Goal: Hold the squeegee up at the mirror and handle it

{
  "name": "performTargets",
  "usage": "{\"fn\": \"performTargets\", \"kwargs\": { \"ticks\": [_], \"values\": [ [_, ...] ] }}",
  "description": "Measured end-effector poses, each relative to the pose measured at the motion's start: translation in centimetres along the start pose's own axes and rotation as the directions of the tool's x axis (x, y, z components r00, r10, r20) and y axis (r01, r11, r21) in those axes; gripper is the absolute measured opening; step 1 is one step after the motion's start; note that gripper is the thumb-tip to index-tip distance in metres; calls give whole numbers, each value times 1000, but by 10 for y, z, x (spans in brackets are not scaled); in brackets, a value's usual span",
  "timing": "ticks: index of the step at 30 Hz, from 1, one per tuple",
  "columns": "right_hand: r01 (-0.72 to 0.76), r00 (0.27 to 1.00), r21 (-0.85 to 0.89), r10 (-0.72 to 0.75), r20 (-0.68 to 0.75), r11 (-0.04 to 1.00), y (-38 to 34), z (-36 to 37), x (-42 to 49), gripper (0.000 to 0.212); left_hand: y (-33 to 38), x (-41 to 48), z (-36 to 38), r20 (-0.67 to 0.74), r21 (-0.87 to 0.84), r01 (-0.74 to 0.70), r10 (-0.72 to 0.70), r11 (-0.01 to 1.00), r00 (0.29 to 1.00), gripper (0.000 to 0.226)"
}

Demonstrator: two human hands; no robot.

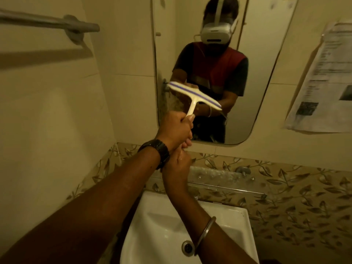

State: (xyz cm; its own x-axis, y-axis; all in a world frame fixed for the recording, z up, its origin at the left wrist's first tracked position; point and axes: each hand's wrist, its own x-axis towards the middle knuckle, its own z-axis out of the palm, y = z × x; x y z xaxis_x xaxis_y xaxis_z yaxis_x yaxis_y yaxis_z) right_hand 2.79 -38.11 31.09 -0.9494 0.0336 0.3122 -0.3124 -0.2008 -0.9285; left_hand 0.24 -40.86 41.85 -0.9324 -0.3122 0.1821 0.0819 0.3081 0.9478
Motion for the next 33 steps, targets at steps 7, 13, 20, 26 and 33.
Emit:
{"fn": "performTargets", "kwargs": {
  "ticks": [7, 13, 20, 26, 33],
  "values": [
    [185, 983, -120, -183, 29, 975, -13, -6, 2, 51, 2, -7, -11, -31, -189, -41, 36, 981, 999, 39],
    [278, 961, -271, -266, 80, 922, -28, -2, 28, 52, 16, 10, -17, -64, -280, -75, 59, 957, 996, 40],
    [197, 976, -347, -151, 155, 917, 15, -24, -2, 52, -31, -10, -3, -33, -361, 150, -174, 920, 984, 40],
    [259, 960, -352, -199, 197, 899, -18, -24, -1, 51, -13, -16, -13, -74, -404, 66, -105, 912, 992, 40],
    [343, 937, -574, -227, 266, 744, -50, -5, 37, 57, 14, 6, -35, -140, -522, 28, -118, 852, 983, 40]
  ]
}}
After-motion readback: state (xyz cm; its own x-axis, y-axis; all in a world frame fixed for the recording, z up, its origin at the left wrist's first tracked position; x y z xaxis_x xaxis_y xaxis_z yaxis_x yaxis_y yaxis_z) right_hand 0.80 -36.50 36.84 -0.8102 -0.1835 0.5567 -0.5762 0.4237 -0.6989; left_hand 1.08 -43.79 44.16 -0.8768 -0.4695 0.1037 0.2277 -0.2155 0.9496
